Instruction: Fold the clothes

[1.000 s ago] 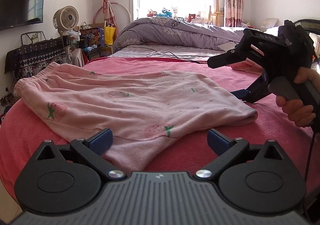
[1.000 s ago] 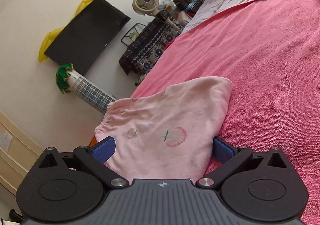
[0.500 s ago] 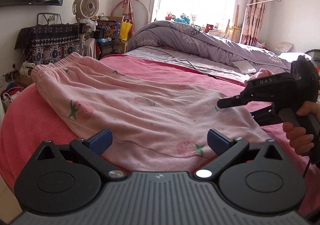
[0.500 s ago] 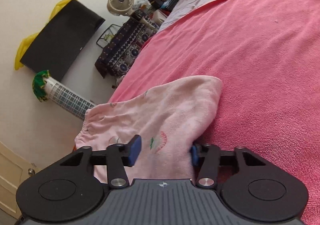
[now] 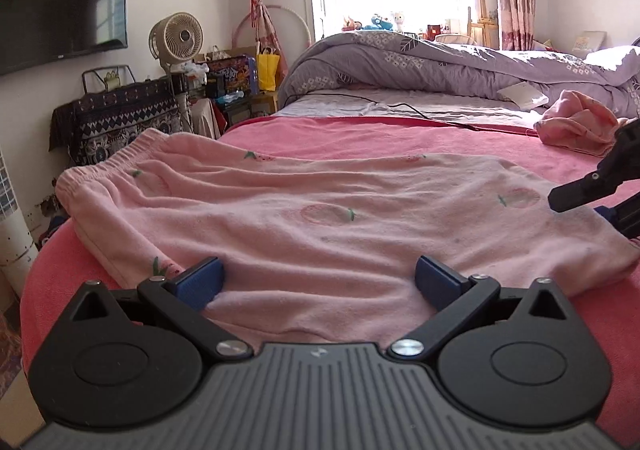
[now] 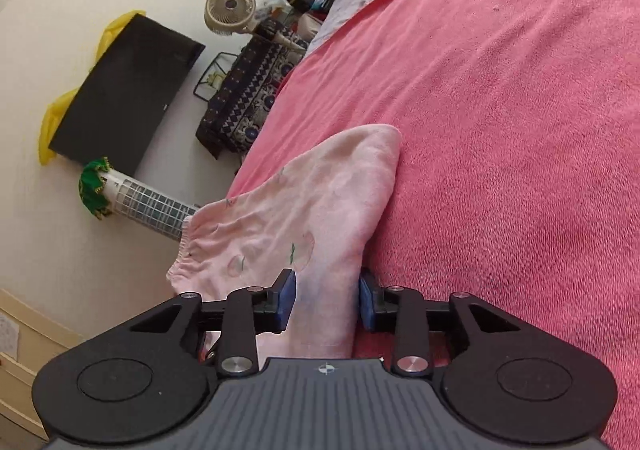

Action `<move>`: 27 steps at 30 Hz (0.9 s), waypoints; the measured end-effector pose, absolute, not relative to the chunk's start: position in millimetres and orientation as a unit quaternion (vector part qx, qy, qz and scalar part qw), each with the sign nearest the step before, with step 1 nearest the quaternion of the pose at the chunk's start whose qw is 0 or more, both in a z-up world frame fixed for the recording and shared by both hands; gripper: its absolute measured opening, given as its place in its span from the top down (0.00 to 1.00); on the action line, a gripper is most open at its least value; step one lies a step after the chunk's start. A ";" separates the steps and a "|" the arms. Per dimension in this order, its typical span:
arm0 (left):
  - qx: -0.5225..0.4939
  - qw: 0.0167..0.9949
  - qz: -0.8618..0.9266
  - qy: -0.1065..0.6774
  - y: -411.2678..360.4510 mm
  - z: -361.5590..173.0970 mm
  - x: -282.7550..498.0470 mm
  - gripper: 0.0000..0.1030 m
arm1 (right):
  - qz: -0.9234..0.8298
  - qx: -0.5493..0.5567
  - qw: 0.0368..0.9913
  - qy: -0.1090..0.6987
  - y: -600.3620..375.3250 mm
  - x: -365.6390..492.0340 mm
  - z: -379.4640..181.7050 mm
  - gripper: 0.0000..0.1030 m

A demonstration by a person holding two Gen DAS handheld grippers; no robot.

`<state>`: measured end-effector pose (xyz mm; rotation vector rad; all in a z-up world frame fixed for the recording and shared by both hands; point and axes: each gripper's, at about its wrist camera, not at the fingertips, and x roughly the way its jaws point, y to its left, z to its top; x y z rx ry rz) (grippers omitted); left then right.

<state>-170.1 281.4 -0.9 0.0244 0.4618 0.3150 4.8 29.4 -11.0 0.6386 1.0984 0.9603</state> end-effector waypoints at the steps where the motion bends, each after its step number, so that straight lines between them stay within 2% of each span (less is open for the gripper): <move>1: 0.009 0.961 0.155 0.229 281.8 -0.1 -170.3 0.01 | 0.430 0.288 0.700 0.492 29.3 1.6 -10.7 0.66; 3: -0.001 0.961 0.153 0.231 283.9 2.3 -170.7 0.01 | 0.424 0.284 0.703 0.495 34.9 -2.4 -7.5 0.68; 5: 0.000 0.961 0.151 0.231 286.4 6.4 -172.8 0.01 | 0.416 0.296 0.700 0.499 43.0 -1.7 -5.0 0.81; 7: 0.002 0.962 0.149 0.230 288.5 12.2 -176.1 0.01 | 0.418 0.325 0.692 0.491 45.4 2.5 -1.9 0.84; 14: -0.005 0.971 0.141 0.195 289.4 45.2 -186.7 0.01 | 0.446 0.370 0.703 0.411 14.6 4.5 50.8 0.90; 19: 0.008 0.974 0.129 0.188 280.9 51.2 -188.0 0.01 | 0.422 0.329 0.747 0.394 -15.3 3.2 61.2 0.90; 22: 0.017 0.968 0.135 0.211 276.4 42.4 -181.6 0.01 | 0.368 0.285 0.767 0.443 -19.0 13.1 29.8 0.82; 24: 0.018 0.967 0.130 0.220 273.8 37.4 -180.1 0.01 | 0.358 0.288 0.752 0.472 -17.6 18.7 1.2 0.72; 26: 0.022 0.965 0.130 0.228 270.5 34.2 -178.7 0.01 | 0.379 0.326 0.729 0.468 -17.2 21.0 -13.1 0.58; 27: 0.024 0.964 0.131 0.231 268.9 33.5 -178.0 0.01 | 0.388 0.337 0.723 0.462 -12.6 20.8 -13.1 0.54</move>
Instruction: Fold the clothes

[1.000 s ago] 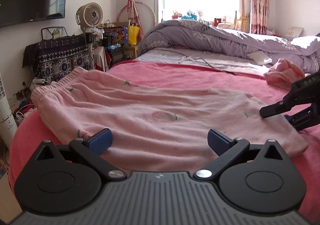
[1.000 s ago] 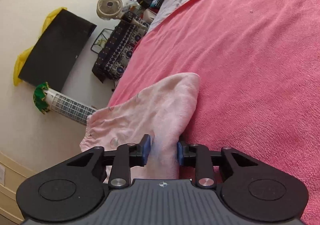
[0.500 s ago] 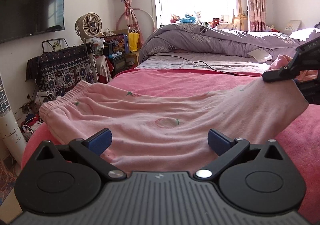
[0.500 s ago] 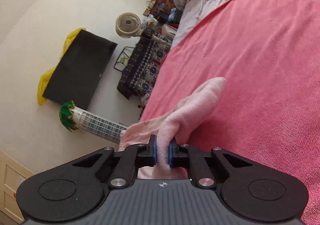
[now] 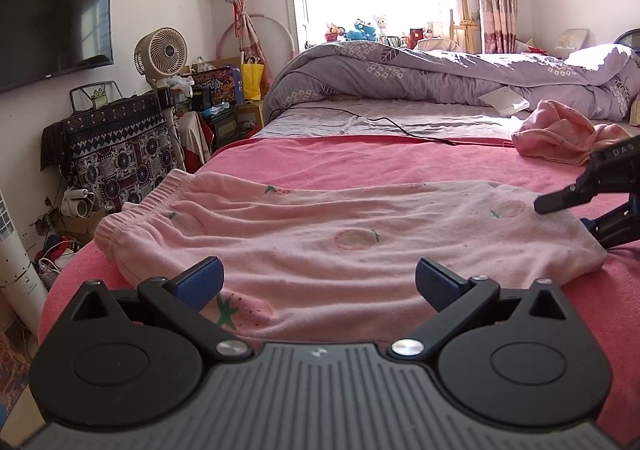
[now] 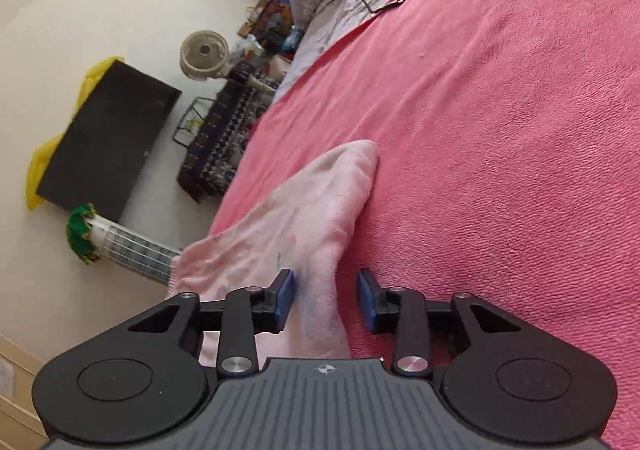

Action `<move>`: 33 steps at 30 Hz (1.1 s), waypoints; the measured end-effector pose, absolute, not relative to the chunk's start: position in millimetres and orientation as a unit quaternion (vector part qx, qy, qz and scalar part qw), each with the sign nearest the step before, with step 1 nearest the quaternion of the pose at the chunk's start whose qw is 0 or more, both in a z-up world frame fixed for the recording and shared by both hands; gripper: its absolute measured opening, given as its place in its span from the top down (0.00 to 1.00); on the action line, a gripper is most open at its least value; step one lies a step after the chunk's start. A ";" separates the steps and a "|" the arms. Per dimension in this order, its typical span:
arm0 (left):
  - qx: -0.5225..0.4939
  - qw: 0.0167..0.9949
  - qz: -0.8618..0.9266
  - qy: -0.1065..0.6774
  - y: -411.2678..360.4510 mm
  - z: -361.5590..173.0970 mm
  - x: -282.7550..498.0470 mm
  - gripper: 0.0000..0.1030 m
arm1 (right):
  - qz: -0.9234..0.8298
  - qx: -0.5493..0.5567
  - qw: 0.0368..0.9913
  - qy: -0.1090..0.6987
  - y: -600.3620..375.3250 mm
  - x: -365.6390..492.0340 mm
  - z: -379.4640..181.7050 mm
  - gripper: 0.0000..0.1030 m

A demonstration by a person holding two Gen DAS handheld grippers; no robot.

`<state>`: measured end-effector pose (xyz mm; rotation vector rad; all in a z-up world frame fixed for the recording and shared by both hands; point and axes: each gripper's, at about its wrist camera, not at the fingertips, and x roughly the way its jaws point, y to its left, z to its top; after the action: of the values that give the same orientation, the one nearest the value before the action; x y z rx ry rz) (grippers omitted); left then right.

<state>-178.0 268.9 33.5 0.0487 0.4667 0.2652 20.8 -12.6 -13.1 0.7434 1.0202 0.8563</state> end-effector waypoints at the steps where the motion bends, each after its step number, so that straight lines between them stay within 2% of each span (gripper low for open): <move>1: 0.024 0.963 0.132 0.232 268.0 33.7 -177.3 0.01 | 0.394 0.338 0.720 0.461 -6.0 21.2 -11.2 0.53; 2: 0.024 0.963 0.132 0.233 267.5 34.8 -177.0 0.01 | 0.400 0.339 0.717 0.459 0.5 21.5 -9.3 0.62; 4: 0.024 0.963 0.132 0.234 266.4 37.1 -176.3 0.01 | 0.394 0.349 0.715 0.461 6.8 22.4 -9.0 0.87; 8: 0.033 0.965 0.129 0.228 259.2 46.4 -177.4 0.01 | 0.392 0.395 0.705 0.439 -12.0 27.2 -1.5 0.89; 15: 0.033 0.978 0.080 0.190 232.2 70.7 -178.5 0.00 | 0.375 0.417 0.743 0.364 -108.6 15.2 41.4 0.90; 19: 0.056 0.977 0.050 0.200 206.3 66.3 -164.0 0.00 | 0.302 0.420 0.776 0.362 -173.7 11.7 29.9 0.90; 22: 0.055 0.975 0.026 0.214 191.4 59.0 -153.3 0.00 | 0.244 0.422 0.782 0.389 -205.6 13.8 3.2 0.90; 24: 0.044 0.974 0.009 0.222 183.9 54.8 -146.9 0.00 | 0.228 0.413 0.779 0.413 -211.0 13.8 -16.6 0.86; 27: 0.021 0.973 -0.020 0.231 172.6 50.5 -135.6 0.00 | 0.238 0.415 0.778 0.407 -214.3 4.6 -30.7 0.77; 29: 0.004 0.971 -0.040 0.234 164.0 48.2 -126.7 0.00 | 0.256 0.420 0.776 0.395 -214.0 0.9 -25.6 0.54; 31: -0.003 0.970 -0.055 0.235 154.2 45.9 -116.2 0.00 | 0.273 0.419 0.775 0.385 -217.3 -5.4 -18.6 0.42; 33: 0.006 0.969 -0.057 0.242 144.5 39.0 -104.8 0.00 | 0.275 0.409 0.780 0.386 -220.7 -11.2 -12.7 0.39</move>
<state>-104.8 144.5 39.0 0.0116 0.4887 -0.1157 -11.2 -220.7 -12.7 0.8846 0.8345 0.5944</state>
